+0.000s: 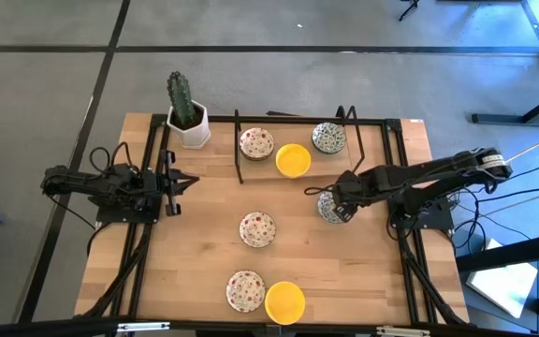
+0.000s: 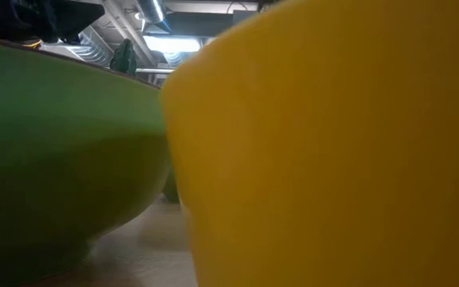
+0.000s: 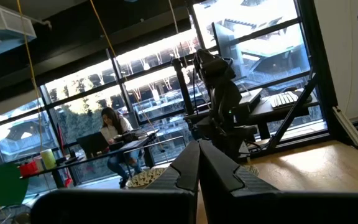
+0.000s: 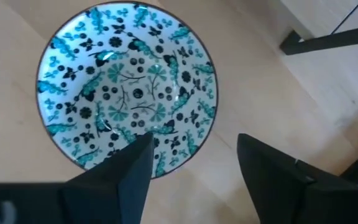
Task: Pick & Place Mini bowls
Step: Stack the blue patterned bowl on the blue patterned bowl on the shelf
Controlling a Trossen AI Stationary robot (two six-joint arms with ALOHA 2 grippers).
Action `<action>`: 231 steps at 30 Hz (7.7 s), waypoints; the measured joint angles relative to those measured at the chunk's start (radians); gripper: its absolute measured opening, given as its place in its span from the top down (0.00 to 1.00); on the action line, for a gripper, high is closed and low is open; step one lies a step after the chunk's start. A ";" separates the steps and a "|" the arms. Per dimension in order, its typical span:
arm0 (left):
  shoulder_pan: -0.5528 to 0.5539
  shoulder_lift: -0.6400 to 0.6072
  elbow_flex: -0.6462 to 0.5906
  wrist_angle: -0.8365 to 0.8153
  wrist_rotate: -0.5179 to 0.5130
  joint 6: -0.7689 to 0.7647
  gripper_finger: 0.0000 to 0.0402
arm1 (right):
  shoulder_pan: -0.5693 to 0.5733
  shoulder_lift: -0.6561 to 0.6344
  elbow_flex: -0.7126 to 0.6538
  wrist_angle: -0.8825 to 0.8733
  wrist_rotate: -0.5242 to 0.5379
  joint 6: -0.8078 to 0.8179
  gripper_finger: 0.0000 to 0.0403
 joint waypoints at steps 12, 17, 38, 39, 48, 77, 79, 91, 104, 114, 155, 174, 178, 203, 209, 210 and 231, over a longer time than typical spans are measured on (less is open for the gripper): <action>0.000 0.000 0.000 0.000 0.000 0.000 0.99 | -0.070 0.000 -0.081 0.030 -0.004 -0.070 0.43; 0.000 0.000 0.000 0.000 0.000 0.000 0.99 | -0.095 0.000 -0.098 0.111 -0.010 -0.121 0.43; 0.000 0.000 0.000 -0.001 0.000 0.000 0.99 | -0.114 0.057 -0.099 0.132 -0.027 -0.122 0.43; 0.000 0.000 0.000 -0.001 0.000 0.000 0.99 | -0.114 0.072 -0.099 0.132 -0.027 -0.111 0.43; 0.000 0.000 0.000 -0.010 0.000 0.000 0.98 | -0.114 0.168 -0.099 0.172 -0.026 -0.149 0.43; 0.000 0.000 0.000 -0.018 -0.007 0.001 0.98 | -0.095 0.130 -0.050 0.191 -0.027 -0.318 0.96; 0.000 0.000 0.000 -0.019 -0.008 0.001 0.98 | -0.081 0.111 -0.031 0.196 -0.018 -0.332 0.97; 0.000 0.000 0.000 -0.023 -0.008 0.001 0.98 | 0.089 -0.127 0.112 0.252 -0.026 -0.401 0.97; 0.000 0.000 0.000 -0.023 -0.008 0.001 0.99 | 0.260 -0.477 0.142 0.118 0.180 -0.306 0.97; 0.000 0.000 0.000 -0.023 -0.008 0.001 0.99 | 0.281 -0.597 -0.012 0.104 0.180 -0.221 0.96; 0.000 0.000 0.000 -0.021 -0.008 0.001 0.98 | 0.164 -0.351 0.065 0.430 0.149 -0.505 0.96; 0.000 0.000 0.000 -0.021 -0.008 0.019 0.98 | -0.427 0.237 0.869 -0.159 0.196 -0.979 0.96; 0.000 0.000 0.000 -0.021 -0.008 0.019 0.98 | -0.524 0.307 0.880 -0.152 0.118 -1.071 0.96; 0.000 0.000 0.000 -0.031 -0.131 0.072 0.99 | -0.950 0.594 0.882 -0.210 -0.271 -1.519 0.96; 0.000 0.000 0.000 -0.031 -0.131 0.072 0.99 | -0.952 0.650 0.882 -0.212 -0.274 -1.519 0.97; 0.000 0.000 0.000 -0.031 -0.131 0.072 0.99 | -0.952 0.660 0.882 -0.215 -0.274 -1.519 0.97; 0.000 0.000 0.000 -0.031 -0.131 0.072 0.99 | -0.953 0.696 0.882 -0.198 -0.266 -1.486 0.72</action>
